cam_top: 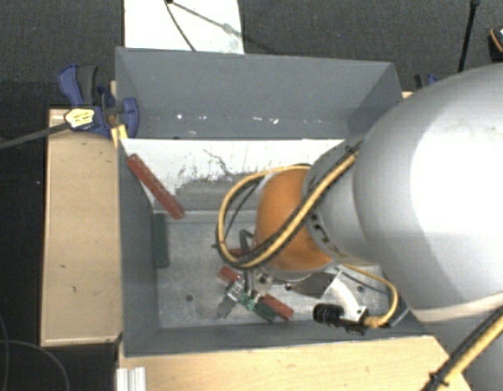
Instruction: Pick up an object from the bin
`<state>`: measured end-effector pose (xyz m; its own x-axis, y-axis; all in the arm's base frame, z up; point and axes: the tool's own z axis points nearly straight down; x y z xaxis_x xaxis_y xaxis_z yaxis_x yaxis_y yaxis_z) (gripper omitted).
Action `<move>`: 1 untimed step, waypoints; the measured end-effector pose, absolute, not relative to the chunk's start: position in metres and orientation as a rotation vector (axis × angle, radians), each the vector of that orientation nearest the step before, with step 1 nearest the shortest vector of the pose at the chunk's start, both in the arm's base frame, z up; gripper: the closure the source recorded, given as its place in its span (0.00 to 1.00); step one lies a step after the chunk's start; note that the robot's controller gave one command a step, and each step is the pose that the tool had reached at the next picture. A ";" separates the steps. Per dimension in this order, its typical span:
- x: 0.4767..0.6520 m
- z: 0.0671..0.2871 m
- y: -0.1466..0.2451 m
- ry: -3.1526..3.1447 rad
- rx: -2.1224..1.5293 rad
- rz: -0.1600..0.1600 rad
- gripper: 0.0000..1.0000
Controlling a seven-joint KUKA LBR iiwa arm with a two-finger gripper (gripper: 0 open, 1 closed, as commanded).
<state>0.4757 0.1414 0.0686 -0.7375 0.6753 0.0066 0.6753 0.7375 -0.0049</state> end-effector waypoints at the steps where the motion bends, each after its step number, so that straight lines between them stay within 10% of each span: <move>1: 0.478 0.070 0.105 -2.786 -1.430 0.005 0.00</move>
Offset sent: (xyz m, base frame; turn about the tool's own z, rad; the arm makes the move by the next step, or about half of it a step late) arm 0.0033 -0.0360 0.0014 0.2100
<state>0.4780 0.1052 0.0698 -0.5828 0.8126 0.0076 0.8125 0.5829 -0.0078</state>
